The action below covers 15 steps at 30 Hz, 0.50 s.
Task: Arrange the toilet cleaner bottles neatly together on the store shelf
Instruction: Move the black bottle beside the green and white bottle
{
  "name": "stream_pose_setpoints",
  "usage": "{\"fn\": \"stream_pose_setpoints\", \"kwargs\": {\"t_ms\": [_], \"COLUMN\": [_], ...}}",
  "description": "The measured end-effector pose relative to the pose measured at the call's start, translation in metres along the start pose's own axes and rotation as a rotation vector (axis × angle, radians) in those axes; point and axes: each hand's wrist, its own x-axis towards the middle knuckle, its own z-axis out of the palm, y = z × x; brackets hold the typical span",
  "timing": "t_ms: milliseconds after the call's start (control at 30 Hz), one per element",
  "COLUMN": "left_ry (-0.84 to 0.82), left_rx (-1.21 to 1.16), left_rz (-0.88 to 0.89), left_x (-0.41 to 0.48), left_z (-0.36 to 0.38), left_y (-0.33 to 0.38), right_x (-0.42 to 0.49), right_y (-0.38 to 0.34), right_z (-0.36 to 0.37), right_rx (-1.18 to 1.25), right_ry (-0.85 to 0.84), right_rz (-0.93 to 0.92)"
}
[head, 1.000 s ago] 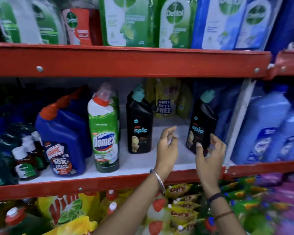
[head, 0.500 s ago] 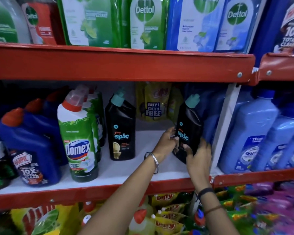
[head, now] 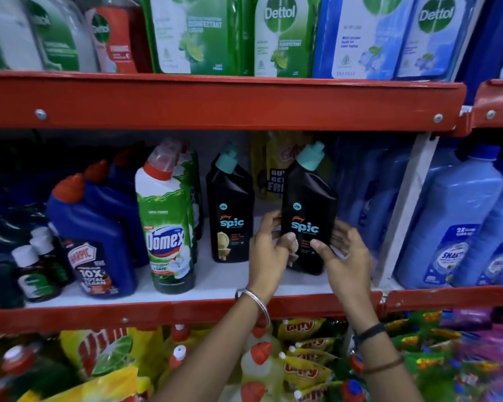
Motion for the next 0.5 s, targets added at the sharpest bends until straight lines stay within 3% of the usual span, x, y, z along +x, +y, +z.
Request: {"fn": "stream_pose_setpoints", "kwargs": {"t_ms": [233, 500], "left_ry": [0.198, 0.285], "left_rx": [0.095, 0.143], "left_rz": [0.056, 0.009], "left_x": [-0.027, -0.040], "left_z": [-0.051, -0.083], "left_y": [0.003, -0.012], "right_x": [-0.021, -0.036], "right_y": [-0.013, -0.011], "right_z": [0.038, 0.073], "right_rx": [0.157, 0.208], "right_ry": [-0.161, -0.274], "right_rz": [0.008, 0.024]}}
